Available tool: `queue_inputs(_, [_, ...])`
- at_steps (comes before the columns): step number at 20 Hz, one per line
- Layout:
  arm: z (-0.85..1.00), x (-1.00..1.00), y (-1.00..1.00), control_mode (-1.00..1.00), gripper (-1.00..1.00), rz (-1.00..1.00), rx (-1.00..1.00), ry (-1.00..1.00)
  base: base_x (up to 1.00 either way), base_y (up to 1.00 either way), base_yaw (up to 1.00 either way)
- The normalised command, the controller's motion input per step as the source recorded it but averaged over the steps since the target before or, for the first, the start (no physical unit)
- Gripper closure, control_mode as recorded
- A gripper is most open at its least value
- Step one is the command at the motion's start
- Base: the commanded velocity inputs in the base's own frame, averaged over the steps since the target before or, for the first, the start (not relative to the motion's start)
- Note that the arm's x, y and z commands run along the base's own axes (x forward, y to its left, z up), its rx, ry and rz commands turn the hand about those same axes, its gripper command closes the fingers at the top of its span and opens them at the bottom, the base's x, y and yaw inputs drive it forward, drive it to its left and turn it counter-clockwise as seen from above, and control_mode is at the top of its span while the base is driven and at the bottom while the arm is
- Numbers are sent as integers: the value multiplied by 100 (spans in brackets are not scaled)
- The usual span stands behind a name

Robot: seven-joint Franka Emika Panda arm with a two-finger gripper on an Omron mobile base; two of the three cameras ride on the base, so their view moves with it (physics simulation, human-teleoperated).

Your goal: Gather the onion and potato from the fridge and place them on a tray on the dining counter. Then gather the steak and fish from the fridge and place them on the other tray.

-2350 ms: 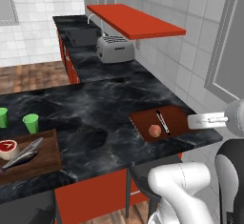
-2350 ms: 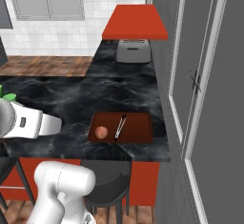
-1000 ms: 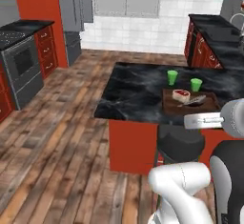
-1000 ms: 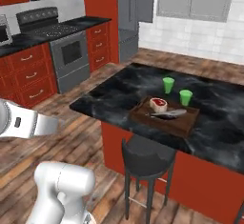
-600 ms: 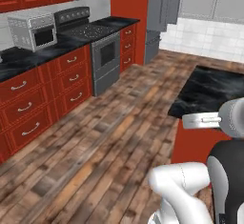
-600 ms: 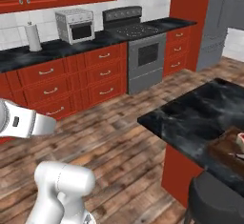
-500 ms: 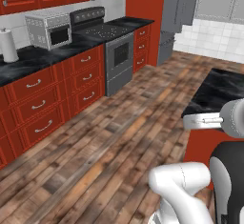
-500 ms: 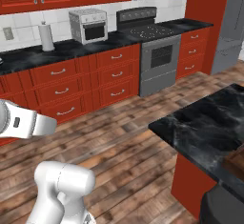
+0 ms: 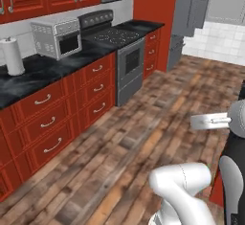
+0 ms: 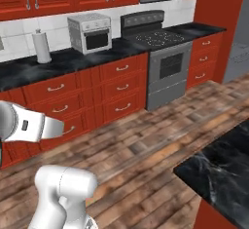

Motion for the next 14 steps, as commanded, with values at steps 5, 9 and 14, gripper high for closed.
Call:
queue_inputs(5, [0, 0, 0, 100, -100, 0, 0, 0, 100, 15, -16])
queue_inputs(9, [0, 0, 0, 100, -100, 0, 0, 0, 100, 29, -24])
queue_inputs(14, [0, 0, 0, 100, -100, 0, 0, 0, 94, 57, -51])
